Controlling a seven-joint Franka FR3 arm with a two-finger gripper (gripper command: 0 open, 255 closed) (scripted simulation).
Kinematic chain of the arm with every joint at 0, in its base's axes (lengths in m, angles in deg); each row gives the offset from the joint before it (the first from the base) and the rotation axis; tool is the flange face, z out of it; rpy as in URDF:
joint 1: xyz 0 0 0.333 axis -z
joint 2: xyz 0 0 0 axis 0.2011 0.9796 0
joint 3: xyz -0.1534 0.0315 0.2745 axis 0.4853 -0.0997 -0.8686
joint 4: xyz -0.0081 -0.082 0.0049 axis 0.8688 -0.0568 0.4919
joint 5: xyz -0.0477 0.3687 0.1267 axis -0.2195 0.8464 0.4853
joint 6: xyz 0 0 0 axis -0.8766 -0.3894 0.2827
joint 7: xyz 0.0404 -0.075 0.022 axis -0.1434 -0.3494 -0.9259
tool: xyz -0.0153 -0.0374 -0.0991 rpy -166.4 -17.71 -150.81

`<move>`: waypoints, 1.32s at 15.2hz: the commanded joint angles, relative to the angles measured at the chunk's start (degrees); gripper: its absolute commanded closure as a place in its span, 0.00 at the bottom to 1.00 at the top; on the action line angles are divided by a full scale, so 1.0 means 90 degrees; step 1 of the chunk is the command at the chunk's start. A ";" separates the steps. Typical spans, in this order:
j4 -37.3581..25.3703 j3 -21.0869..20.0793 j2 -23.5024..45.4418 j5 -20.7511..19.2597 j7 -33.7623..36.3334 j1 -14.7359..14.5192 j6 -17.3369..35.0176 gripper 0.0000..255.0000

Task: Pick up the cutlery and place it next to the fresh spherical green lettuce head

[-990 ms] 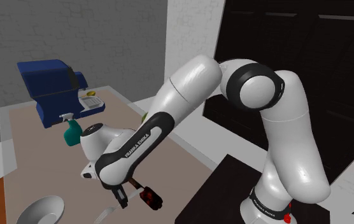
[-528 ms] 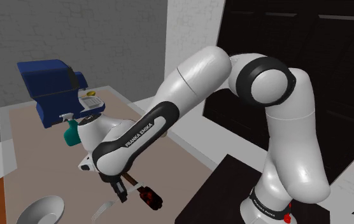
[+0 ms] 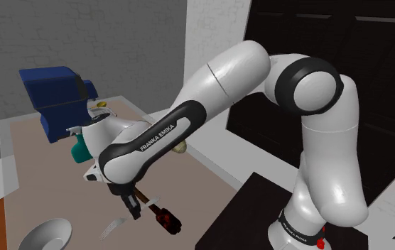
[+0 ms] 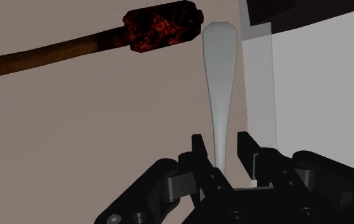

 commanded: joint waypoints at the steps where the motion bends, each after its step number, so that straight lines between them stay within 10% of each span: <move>1: -0.0032 -0.0008 -0.0111 0.0026 -0.0023 0.0021 -0.0143 1.00; 20: -0.0890 0.0795 0.0235 -0.0217 -0.2065 0.1388 -0.0708 1.00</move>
